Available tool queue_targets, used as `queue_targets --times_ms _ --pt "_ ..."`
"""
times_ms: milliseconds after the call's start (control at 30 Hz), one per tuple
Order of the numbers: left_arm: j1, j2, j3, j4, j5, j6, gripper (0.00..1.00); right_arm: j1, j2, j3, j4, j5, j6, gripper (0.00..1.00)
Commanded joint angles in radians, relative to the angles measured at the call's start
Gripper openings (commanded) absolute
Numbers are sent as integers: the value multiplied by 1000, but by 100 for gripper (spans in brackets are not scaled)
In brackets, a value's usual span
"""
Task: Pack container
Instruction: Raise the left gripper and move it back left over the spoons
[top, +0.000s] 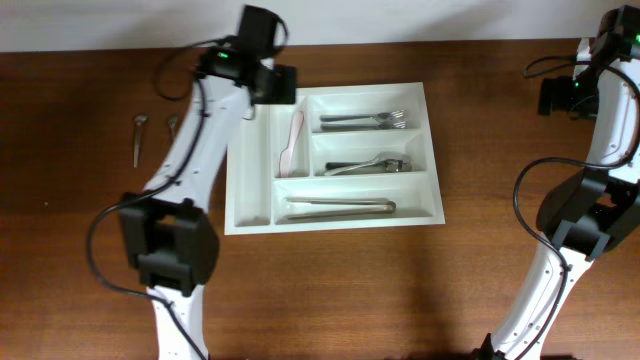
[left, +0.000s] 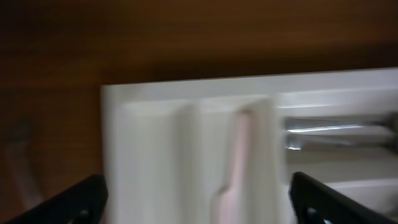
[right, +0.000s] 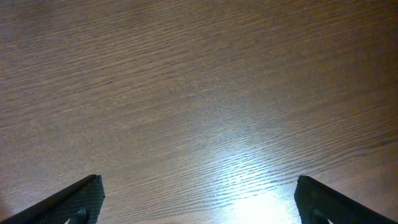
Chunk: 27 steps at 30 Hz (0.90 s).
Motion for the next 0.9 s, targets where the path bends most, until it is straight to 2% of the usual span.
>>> queue_targets --times_ms 0,100,267,400,567,667,867 --pt "87 -54 23 -79 -79 29 99 -5 3 -4 0 -2 7 99" --pt "146 -54 23 -158 -36 18 99 -5 3 -4 0 -2 7 99" --pt "265 -54 34 -173 169 20 99 -5 3 -4 0 -2 7 99" --pt "344 -54 57 -173 249 88 99 -5 3 -4 0 -2 7 99" --pt "380 -48 64 -177 194 183 99 -5 3 -4 0 -2 7 99" --pt "380 -26 64 -186 99 186 99 -5 3 -4 0 -2 7 99" --pt "400 79 64 -187 94 177 99 -5 3 -4 0 -2 7 99"
